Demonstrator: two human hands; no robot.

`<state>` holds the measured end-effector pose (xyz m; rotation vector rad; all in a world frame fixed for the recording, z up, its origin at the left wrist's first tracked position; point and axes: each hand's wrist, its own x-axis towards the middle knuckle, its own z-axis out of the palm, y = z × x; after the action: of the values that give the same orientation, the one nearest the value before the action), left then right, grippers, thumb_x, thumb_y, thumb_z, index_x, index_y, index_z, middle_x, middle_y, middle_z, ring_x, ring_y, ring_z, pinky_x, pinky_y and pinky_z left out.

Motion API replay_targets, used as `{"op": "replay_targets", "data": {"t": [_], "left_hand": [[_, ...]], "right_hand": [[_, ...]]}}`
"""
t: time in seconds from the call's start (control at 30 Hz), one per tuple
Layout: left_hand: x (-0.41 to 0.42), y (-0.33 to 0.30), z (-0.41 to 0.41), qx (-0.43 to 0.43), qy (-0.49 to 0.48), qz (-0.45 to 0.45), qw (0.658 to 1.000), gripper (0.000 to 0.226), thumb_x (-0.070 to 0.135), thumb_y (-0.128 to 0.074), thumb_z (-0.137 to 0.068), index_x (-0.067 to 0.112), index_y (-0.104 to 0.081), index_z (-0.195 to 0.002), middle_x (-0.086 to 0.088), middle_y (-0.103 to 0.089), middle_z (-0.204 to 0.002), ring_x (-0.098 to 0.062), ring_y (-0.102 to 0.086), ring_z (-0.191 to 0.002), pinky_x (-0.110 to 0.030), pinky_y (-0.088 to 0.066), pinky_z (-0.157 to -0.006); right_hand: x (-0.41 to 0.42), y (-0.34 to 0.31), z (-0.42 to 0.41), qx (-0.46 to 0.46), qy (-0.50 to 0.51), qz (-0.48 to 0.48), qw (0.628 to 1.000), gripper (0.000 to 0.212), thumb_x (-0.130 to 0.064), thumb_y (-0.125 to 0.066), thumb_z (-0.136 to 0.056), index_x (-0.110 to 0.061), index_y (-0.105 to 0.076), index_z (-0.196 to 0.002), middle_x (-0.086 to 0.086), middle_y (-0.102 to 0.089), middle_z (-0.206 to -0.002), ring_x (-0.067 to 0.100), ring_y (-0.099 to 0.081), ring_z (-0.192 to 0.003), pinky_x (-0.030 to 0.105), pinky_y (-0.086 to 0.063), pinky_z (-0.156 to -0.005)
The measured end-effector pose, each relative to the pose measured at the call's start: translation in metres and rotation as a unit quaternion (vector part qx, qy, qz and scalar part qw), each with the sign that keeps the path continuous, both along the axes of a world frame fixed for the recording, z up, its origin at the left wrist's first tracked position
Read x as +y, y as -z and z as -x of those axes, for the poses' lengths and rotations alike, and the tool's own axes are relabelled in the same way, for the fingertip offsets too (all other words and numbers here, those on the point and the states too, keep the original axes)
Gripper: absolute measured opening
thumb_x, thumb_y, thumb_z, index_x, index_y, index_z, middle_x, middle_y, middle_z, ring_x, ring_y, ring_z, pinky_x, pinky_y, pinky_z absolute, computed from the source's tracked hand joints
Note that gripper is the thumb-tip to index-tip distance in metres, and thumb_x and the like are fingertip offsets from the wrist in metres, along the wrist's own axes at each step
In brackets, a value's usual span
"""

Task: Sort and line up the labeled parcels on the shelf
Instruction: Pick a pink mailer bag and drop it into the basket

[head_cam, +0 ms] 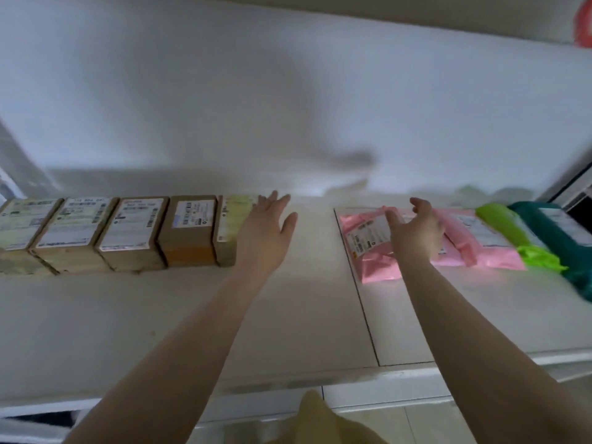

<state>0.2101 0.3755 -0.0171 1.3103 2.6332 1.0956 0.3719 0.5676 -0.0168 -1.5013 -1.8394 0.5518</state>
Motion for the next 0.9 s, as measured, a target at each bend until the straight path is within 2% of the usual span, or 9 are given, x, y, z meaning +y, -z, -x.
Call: {"op": "replay_targets", "data": {"t": [0.13,0.27,0.4,0.47,0.57,0.63,0.73,0.83,0.9], "left_hand": [[0.037,0.023,-0.05,-0.151,0.031,0.019,0.988,0.047,0.038,-0.044,-0.099,0.018,-0.045,-0.142,-0.003,-0.046,-0.147,-0.019,-0.043,-0.134,-0.028,-0.029,-0.11],[0.068,0.044,-0.086,-0.392,0.016,0.025,0.919,0.049,0.035,-0.052,-0.096,0.006,-0.051,-0.136,-0.009,-0.055,-0.137,-0.022,-0.053,-0.123,-0.032,-0.04,-0.105],[0.081,0.048,-0.108,-0.524,0.0,-0.055,0.85,0.01,0.018,-0.059,-0.092,0.01,-0.066,-0.091,0.0,-0.061,-0.078,-0.009,-0.051,-0.067,-0.014,-0.041,-0.054],[0.086,0.049,-0.112,-0.527,-0.005,-0.065,0.847,0.011,0.011,-0.058,-0.091,0.007,-0.068,-0.093,-0.003,-0.061,-0.077,-0.009,-0.049,-0.062,-0.01,-0.038,-0.046],[0.089,0.048,-0.118,-0.547,-0.057,-0.099,0.829,0.011,0.016,-0.055,-0.093,0.012,-0.065,-0.091,-0.003,-0.057,-0.074,-0.013,-0.046,-0.063,-0.019,-0.039,-0.055],[0.089,0.046,-0.119,-0.565,-0.115,-0.13,0.807,0.018,0.031,-0.059,-0.092,0.014,-0.062,-0.088,-0.001,-0.053,-0.073,-0.015,-0.045,-0.065,-0.026,-0.039,-0.064],[0.088,0.037,-0.122,-0.648,-0.108,-0.201,0.727,0.043,0.05,-0.063,-0.086,0.012,-0.061,-0.107,-0.003,-0.063,-0.095,-0.018,-0.059,-0.085,-0.031,-0.049,-0.074],[0.086,0.029,-0.121,-0.686,-0.097,-0.317,0.648,0.043,0.041,-0.069,-0.083,0.012,-0.062,-0.114,-0.01,-0.071,-0.109,-0.027,-0.069,-0.094,-0.044,-0.057,-0.083],[0.08,0.029,-0.115,-0.655,-0.126,-0.37,0.647,0.042,0.033,-0.071,-0.083,0.011,-0.061,-0.117,-0.01,-0.072,-0.109,-0.028,-0.071,-0.095,-0.044,-0.059,-0.076]], "right_hand": [[0.034,0.015,-0.026,-0.083,-0.02,0.116,0.99,0.076,-0.044,-0.077,-0.077,-0.014,-0.044,-0.138,0.016,-0.067,-0.115,0.037,-0.064,-0.102,0.055,-0.054,-0.084],[0.041,0.023,-0.036,-0.09,-0.052,0.152,0.983,0.069,-0.046,-0.075,-0.078,-0.015,-0.051,-0.135,0.009,-0.071,-0.113,0.032,-0.068,-0.098,0.046,-0.055,-0.085],[0.038,0.027,-0.038,-0.091,-0.111,0.141,0.979,0.03,-0.042,-0.069,-0.086,-0.013,-0.068,-0.094,0.009,-0.073,-0.09,0.026,-0.066,-0.078,0.032,-0.05,-0.069],[0.037,0.027,-0.039,-0.057,-0.127,0.144,0.98,0.025,-0.038,-0.071,-0.085,-0.014,-0.066,-0.081,0.007,-0.071,-0.081,0.024,-0.065,-0.072,0.033,-0.052,-0.066],[0.035,0.028,-0.038,0.036,-0.127,0.162,0.978,0.024,-0.035,-0.074,-0.081,-0.012,-0.071,-0.084,0.004,-0.073,-0.078,0.026,-0.07,-0.073,0.042,-0.059,-0.071],[0.027,0.026,-0.034,0.129,-0.121,0.185,0.967,0.02,-0.029,-0.073,-0.082,-0.009,-0.07,-0.082,0.006,-0.073,-0.079,0.026,-0.07,-0.074,0.038,-0.058,-0.07],[0.004,0.022,-0.026,0.268,-0.131,0.228,0.927,0.021,-0.02,-0.074,-0.083,-0.001,-0.068,-0.092,0.003,-0.069,-0.078,0.022,-0.067,-0.072,0.032,-0.055,-0.062],[-0.028,0.024,-0.019,0.321,-0.161,0.289,0.887,0.018,-0.016,-0.076,-0.082,-0.005,-0.066,-0.092,0.006,-0.071,-0.084,0.025,-0.071,-0.079,0.042,-0.061,-0.074],[-0.045,0.028,-0.017,0.343,-0.183,0.333,0.859,0.029,-0.016,-0.078,-0.08,-0.001,-0.062,-0.099,0.013,-0.071,-0.096,0.031,-0.072,-0.089,0.047,-0.062,-0.075]]}}
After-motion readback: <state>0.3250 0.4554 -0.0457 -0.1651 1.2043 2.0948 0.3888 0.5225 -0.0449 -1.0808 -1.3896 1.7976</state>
